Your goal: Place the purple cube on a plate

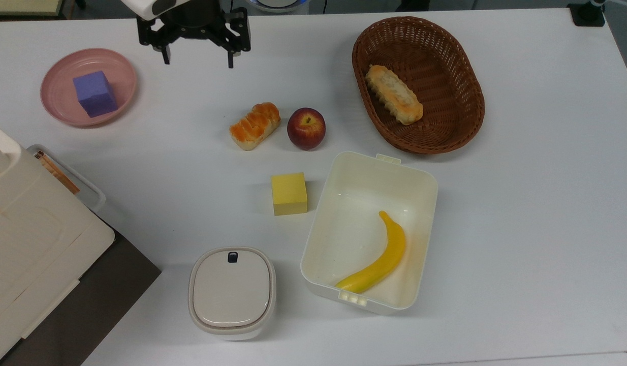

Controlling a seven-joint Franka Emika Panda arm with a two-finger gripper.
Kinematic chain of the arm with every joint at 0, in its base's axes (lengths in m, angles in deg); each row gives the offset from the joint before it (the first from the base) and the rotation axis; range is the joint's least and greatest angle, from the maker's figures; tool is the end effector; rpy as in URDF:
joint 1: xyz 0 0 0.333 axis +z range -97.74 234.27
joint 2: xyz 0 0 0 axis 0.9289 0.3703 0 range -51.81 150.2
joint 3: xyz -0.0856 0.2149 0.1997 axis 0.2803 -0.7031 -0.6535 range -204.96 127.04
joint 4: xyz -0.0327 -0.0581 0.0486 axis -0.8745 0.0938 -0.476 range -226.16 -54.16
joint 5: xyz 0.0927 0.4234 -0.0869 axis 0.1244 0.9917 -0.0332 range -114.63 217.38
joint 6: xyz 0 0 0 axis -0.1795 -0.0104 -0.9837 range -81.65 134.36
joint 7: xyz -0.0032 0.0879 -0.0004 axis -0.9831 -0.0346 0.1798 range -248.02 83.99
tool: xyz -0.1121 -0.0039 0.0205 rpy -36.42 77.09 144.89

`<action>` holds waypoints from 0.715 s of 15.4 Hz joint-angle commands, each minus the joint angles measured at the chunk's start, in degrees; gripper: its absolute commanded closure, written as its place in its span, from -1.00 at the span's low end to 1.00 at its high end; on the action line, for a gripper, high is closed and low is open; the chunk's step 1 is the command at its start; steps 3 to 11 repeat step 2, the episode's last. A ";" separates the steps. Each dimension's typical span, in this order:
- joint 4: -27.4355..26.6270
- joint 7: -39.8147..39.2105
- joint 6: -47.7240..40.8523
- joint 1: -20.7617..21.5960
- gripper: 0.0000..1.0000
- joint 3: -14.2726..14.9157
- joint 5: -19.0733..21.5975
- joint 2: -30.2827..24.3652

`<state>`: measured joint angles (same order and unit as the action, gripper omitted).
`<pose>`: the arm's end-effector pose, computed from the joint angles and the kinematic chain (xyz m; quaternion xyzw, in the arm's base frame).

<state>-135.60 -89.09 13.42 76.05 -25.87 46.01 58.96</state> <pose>0.6551 -0.0604 0.5507 0.9976 0.0205 -0.0148 0.0646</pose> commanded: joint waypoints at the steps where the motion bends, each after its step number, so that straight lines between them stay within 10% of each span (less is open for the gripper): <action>1: -0.87 1.10 -0.19 0.04 -1.00 0.54 1.59 -0.54; 11: -0.87 1.01 -0.19 0.04 -1.00 0.54 1.42 -0.54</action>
